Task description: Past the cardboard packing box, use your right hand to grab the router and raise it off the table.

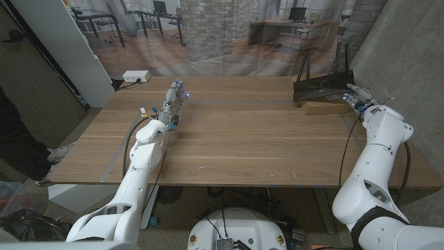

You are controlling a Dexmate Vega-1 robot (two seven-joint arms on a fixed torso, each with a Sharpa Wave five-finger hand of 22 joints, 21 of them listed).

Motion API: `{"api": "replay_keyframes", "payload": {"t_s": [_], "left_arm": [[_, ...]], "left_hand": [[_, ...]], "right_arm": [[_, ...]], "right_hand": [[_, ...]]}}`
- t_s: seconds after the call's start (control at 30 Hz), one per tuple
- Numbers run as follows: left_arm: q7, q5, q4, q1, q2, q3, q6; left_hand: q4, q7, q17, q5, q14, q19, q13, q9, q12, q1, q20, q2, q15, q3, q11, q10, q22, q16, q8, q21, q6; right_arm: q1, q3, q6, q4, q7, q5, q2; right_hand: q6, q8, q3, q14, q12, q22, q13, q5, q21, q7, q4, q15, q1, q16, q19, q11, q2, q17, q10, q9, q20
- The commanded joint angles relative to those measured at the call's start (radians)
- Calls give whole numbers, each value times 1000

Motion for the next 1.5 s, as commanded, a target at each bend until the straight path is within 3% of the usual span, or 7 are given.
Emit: {"api": "replay_keyframes", "payload": {"t_s": [0.03,1.5], "left_arm": [[6,-8,-19,14,4,2,3],[4,-31,-47,36,25,4,0]], "left_hand": [[-1,6,2,5,-124,-81,4,2,1,7,5,24,5,-3,4,-27,3,-4,-1,-4,-27],[-1,6,2,5,-124,-79,4,1,1,7,5,25,5,-6,4,-28,3,-3,0,-12,-27]], "right_arm": [[-9,-10,29,-19,-1,23,-1],[-16,-27,92,-82,-44,57,34]], "right_hand": [[13,5,-7,73,5,1,3,7,14,2,1,-105,224,-5,-153,3,216,1,73,7,-116],[25,-10,-20,78,0,-18,16,10,82,4,4,-101,235,-11,-178,5,215,10,79,18,-115]]}}
